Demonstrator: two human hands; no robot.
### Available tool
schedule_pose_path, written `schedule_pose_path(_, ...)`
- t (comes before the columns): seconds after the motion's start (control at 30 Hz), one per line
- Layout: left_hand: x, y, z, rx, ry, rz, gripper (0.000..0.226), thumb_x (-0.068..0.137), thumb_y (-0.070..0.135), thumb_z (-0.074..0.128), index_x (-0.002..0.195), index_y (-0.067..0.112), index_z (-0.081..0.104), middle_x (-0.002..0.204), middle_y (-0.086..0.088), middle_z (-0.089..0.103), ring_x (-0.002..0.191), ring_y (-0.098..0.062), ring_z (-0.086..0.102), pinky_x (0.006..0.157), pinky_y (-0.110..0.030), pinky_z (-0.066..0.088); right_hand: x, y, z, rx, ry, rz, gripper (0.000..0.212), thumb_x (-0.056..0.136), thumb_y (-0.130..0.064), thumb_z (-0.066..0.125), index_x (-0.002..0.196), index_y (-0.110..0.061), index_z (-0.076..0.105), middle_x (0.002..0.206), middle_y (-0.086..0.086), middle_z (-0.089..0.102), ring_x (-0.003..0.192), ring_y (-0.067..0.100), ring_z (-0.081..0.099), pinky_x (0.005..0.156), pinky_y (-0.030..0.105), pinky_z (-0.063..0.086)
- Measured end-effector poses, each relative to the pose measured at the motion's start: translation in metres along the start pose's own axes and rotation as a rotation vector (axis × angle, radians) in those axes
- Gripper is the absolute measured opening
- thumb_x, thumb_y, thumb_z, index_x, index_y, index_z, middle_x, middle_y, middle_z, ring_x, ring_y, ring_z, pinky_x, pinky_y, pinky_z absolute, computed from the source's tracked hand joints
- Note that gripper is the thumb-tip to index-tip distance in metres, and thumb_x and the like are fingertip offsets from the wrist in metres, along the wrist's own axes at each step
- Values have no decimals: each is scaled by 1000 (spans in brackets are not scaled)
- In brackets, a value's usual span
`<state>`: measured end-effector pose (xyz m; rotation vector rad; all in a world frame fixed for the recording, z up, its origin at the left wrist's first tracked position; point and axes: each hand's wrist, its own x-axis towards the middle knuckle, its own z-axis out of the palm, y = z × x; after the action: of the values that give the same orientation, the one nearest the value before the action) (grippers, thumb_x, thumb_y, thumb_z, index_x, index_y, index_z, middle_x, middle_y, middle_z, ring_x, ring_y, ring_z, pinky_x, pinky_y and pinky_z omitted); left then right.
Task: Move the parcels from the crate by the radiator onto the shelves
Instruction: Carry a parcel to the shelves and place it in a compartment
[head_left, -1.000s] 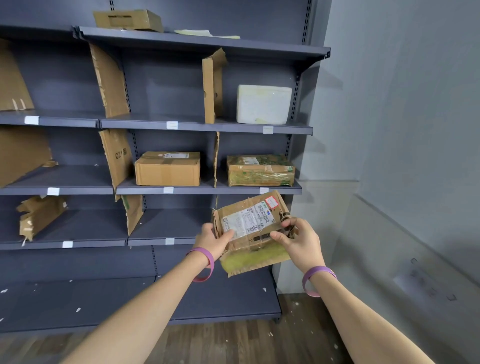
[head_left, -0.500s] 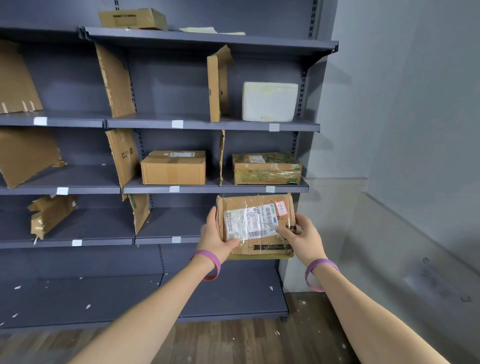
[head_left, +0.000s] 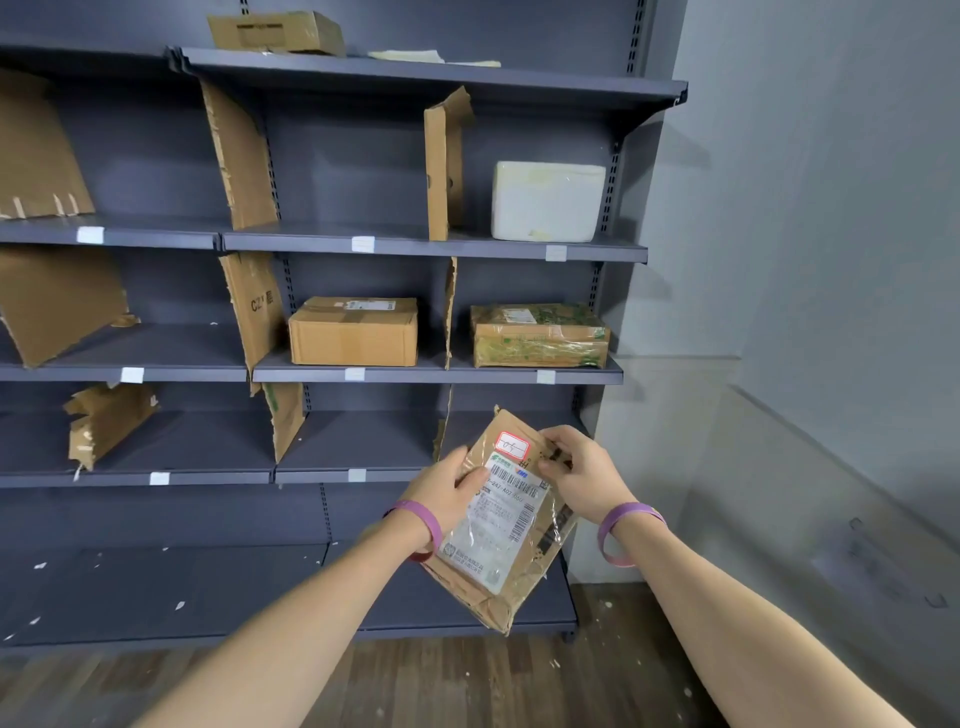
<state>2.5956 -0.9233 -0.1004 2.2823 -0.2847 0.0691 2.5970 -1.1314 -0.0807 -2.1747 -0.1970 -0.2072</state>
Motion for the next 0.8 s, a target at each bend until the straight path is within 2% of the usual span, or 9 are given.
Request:
schedule_pose_path(0.07, -4, -1, 1, 42, 42, -5, 14, 96, 43, 44, 95, 33, 53, 83, 17, 63, 74, -4, 60, 61, -25, 49, 0, -1, 5, 5, -20, 9, 26, 92, -11, 60, 112, -28, 56, 104, -12, 63, 100, 11, 60, 75, 19, 44)
schedule_pose_path(0.2, -8, -11, -7, 51, 174, -34, 18, 98, 38, 41, 96, 27, 56, 80, 13, 63, 71, -8, 59, 53, -21, 37, 2, -9, 21, -97, 25, -30, 39, 93, -24, 62, 130, -29, 51, 118, -11, 58, 117, 18, 54, 88, 26, 46)
schedule_pose_path(0.27, -9, -15, -14, 8, 238, -76, 17, 99, 36, 40, 92, 26, 53, 78, 11, 62, 68, -10, 58, 51, -22, 37, 3, -12, 33, -183, 51, -22, 59, 91, -31, 63, 143, -33, 35, 145, -4, 41, 138, 26, 32, 108, 41, 36)
schedule_pose_path(0.33, -9, -20, -22, -34, 337, -127, 22, 100, 34, 40, 80, 26, 45, 69, 10, 55, 60, -10, 51, 49, -26, 33, -4, -15, 46, -90, 9, -1, 82, 86, -39, 68, 148, -42, 14, 157, -7, 21, 146, 24, 14, 115, 47, 27)
schedule_pose_path(0.4, -9, -27, -33, -86, 431, -187, 28, 100, 33, 39, 74, 24, 38, 66, 9, 50, 58, -10, 46, 49, -27, 30, -15, -17, 60, 103, -87, -36, 95, 80, -45, 73, 145, -53, 4, 156, -17, 18, 144, 14, 20, 114, 42, 32)
schedule_pose_path(0.47, -8, -34, -47, -124, 492, -220, 32, 100, 33, 39, 70, 22, 36, 67, 5, 50, 59, -13, 46, 49, -28, 28, -25, -19, 80, 127, -158, -94, 101, 76, -49, 75, 143, -58, 0, 155, -22, 16, 143, 6, 22, 116, 41, 30)
schedule_pose_path(0.63, -12, -50, -69, -203, 483, -194, 31, 100, 33, 41, 73, 18, 41, 71, 2, 52, 69, -20, 50, 57, -31, 33, -32, -31, 120, -104, -201, -165, 125, 62, -28, 88, 142, -62, -2, 156, -18, 2, 144, 21, 18, 113, 48, 32)
schedule_pose_path(0.73, -19, -57, -77, -295, 441, -145, 19, 98, 35, 44, 88, 21, 53, 77, 8, 58, 72, -11, 54, 58, -26, 38, -30, -36, 131, -219, -91, -204, 131, 66, -13, 86, 143, -58, -9, 158, -14, 4, 140, 23, 29, 106, 45, 43)
schedule_pose_path(0.8, -23, -60, -85, -362, 391, -125, 15, 97, 34, 46, 106, 28, 56, 86, 17, 61, 78, 1, 57, 60, -17, 39, -27, -37, 135, -231, -55, -240, 128, 71, -19, 83, 144, -55, -15, 158, -13, 11, 135, 22, 37, 101, 44, 47)
